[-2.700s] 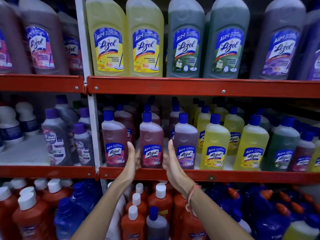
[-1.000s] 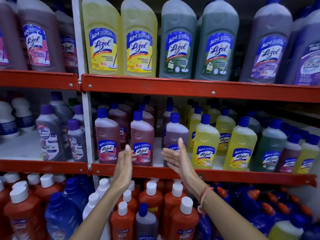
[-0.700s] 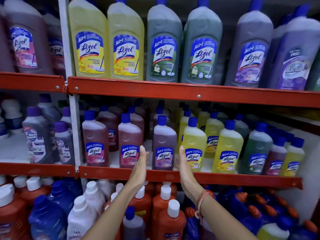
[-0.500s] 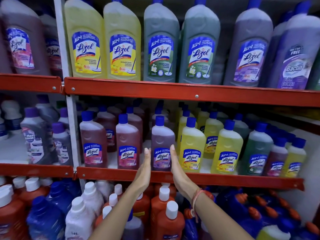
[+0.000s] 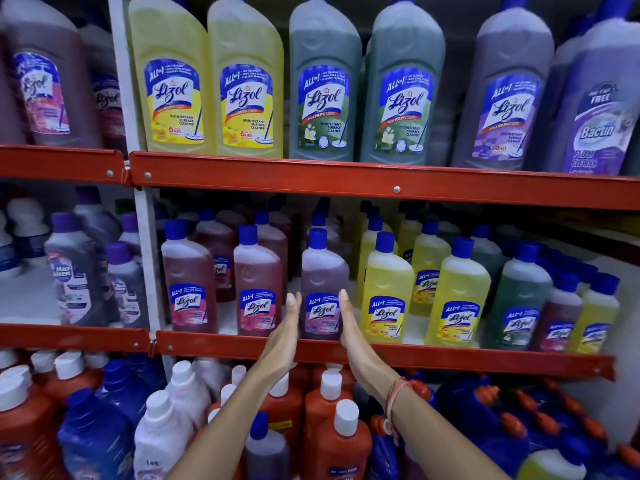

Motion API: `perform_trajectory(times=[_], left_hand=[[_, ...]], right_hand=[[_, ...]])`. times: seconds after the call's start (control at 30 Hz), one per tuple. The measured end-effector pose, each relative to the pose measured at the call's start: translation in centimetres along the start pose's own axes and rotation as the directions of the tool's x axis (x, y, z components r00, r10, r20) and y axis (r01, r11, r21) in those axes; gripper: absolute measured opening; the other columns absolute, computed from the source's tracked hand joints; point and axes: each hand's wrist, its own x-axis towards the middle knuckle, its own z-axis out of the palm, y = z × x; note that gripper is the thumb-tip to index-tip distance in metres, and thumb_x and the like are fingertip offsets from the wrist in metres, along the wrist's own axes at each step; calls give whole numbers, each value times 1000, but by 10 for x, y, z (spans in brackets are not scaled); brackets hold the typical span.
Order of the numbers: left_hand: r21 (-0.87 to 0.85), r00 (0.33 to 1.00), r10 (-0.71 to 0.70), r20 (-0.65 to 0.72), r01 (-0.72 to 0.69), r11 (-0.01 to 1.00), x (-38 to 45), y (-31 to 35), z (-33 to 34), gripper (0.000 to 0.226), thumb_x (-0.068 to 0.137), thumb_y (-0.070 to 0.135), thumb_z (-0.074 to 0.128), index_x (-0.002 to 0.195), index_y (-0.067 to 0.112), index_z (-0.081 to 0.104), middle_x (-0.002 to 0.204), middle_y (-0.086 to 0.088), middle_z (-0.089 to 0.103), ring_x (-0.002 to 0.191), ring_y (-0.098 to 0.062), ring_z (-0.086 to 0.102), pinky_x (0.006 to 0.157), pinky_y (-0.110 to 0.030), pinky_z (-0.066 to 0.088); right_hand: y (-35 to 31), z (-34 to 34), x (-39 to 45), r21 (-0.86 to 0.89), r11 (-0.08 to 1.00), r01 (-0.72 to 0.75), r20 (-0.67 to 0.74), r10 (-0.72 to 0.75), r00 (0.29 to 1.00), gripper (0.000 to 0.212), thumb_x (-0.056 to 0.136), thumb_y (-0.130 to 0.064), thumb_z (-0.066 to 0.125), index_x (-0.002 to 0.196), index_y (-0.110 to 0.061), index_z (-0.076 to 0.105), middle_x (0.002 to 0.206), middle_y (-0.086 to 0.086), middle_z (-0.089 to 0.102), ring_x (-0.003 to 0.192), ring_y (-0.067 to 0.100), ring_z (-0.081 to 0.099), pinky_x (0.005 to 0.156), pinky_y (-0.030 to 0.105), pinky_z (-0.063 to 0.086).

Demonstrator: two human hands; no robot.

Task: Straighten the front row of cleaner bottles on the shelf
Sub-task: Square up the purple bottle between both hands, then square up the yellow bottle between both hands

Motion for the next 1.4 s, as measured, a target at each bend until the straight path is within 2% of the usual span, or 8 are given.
perform_trajectory(times=[0.23, 0.37, 0.6, 0.87, 1.0, 1.13, 1.27, 1.4], left_hand=[[-1, 999, -30, 16, 30, 1000, -1, 2, -2, 87, 72, 79, 15, 147, 36, 18, 151, 3, 34, 133, -11, 35, 103, -30, 26], [56, 999, -48, 13, 47, 997, 0, -1, -6, 84, 72, 77, 10, 146, 39, 17, 156, -1, 27, 141, -19, 26, 111, -37, 21], [83, 999, -44, 26, 42, 996, 1, -4, -10, 83, 73, 81, 12, 145, 41, 18, 156, 3, 25, 141, -16, 26, 113, -39, 21], [86, 999, -33, 29, 30, 996, -2, -1, -10, 99, 62, 94, 15, 145, 41, 19, 154, 6, 30, 139, -13, 29, 117, -41, 20], [33, 998, -57, 33, 56, 998, -4, 1, -8, 98, 63, 90, 13, 146, 39, 19, 151, 6, 34, 135, -12, 33, 108, -36, 25], [32, 988, 26, -152, -21, 999, -11, -1, -2, 82, 75, 80, 13, 139, 36, 39, 132, 10, 50, 125, -14, 47, 95, -30, 35], [52, 806, 210, -554, -218, 974, -17, 4, 17, 68, 86, 66, 18, 110, 20, 63, 105, -3, 69, 91, -17, 66, 77, -36, 53], [10, 855, 208, -475, -231, 973, -10, 7, 44, 47, 94, 50, 31, 87, 20, 66, 87, -5, 73, 77, -16, 69, 81, -46, 55]], right_hand=[[-1, 2, -1, 5, 1000, 16, 6, -16, 1000, 114, 61, -104, 38, 157, -43, 26, 162, -5, 42, 152, 22, 36, 127, 56, 24], [4, 2, 0, 12, 1000, 2, -6, -2, 1000, 117, 59, -105, 40, 158, -45, 23, 164, -7, 39, 154, 21, 33, 127, 56, 22], [-15, 8, -30, -39, 996, 74, -49, -76, 996, 144, 40, -109, 38, 162, -37, 14, 165, -2, 33, 154, 24, 31, 128, 54, 23], [-5, 11, -21, -16, 999, 52, -67, -53, 996, 114, 59, -106, 38, 156, -46, 27, 162, -7, 42, 155, 23, 28, 128, 57, 17], [-11, 10, -31, 37, 997, 67, -71, -64, 995, 119, 55, -105, 43, 154, -39, 36, 153, -3, 54, 142, 20, 50, 124, 52, 33], [-33, 1, -60, 34, 994, 101, -88, -98, 991, 88, 82, -83, 40, 150, -27, 47, 140, -12, 57, 130, 9, 54, 110, 29, 38], [-40, -30, -70, 7, 988, 154, -226, -148, 963, 63, 102, -58, 35, 146, -18, 55, 142, 1, 61, 140, 19, 50, 107, 28, 27], [-40, -58, -78, -15, 981, 194, -408, -183, 895, 51, 105, -50, 39, 116, -13, 73, 115, 9, 77, 112, 23, 70, 105, 36, 40]])
